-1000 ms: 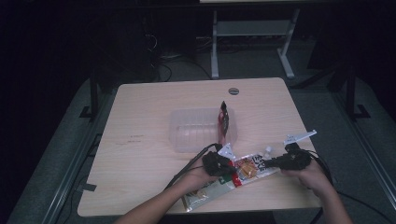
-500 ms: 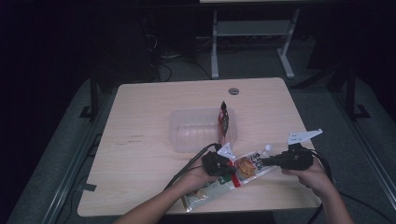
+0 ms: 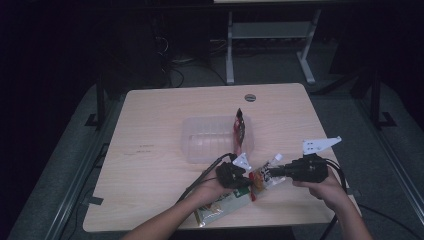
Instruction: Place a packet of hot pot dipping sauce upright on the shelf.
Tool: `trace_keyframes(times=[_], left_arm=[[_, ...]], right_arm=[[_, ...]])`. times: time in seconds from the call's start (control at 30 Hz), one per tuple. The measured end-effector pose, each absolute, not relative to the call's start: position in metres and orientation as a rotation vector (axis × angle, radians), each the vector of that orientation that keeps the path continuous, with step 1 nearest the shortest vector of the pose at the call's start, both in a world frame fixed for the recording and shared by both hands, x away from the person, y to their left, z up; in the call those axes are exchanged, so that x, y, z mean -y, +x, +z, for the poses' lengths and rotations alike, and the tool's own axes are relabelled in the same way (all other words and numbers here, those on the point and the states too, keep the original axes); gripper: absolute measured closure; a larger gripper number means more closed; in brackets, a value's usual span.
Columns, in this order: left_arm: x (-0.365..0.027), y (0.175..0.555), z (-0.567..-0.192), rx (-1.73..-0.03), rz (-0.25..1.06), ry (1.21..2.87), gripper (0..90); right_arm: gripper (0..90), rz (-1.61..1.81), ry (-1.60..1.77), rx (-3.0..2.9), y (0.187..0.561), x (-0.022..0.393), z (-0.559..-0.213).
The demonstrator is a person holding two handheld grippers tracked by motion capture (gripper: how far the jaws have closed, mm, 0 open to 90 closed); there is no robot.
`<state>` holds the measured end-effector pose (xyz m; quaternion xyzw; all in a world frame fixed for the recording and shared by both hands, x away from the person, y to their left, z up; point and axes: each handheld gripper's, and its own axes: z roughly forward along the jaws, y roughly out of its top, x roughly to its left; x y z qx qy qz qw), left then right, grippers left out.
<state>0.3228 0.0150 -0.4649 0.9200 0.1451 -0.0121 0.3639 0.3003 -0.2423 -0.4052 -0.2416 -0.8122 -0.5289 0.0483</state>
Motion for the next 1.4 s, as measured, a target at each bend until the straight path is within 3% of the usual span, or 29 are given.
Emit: trace_keyframes(times=[0.53, 0.83, 1.4], left_arm=[[-0.049, 0.307, -0.427, -0.359, -0.036, 2.343, 67.1], [-0.1, 0.288, -0.414, -0.401, -0.014, 2.333, 55.0], [-0.204, 0.274, -0.415, -0.578, 0.061, 2.307, 46.9]], right_arm=[[90.0, -1.706, -0.725, 2.503, 0.298, 0.239, -0.384], [89.9, -1.762, -0.66, 2.482, 0.296, 0.225, -0.369], [90.0, -1.878, -0.681, 2.473, 0.316, 0.201, -0.345]])
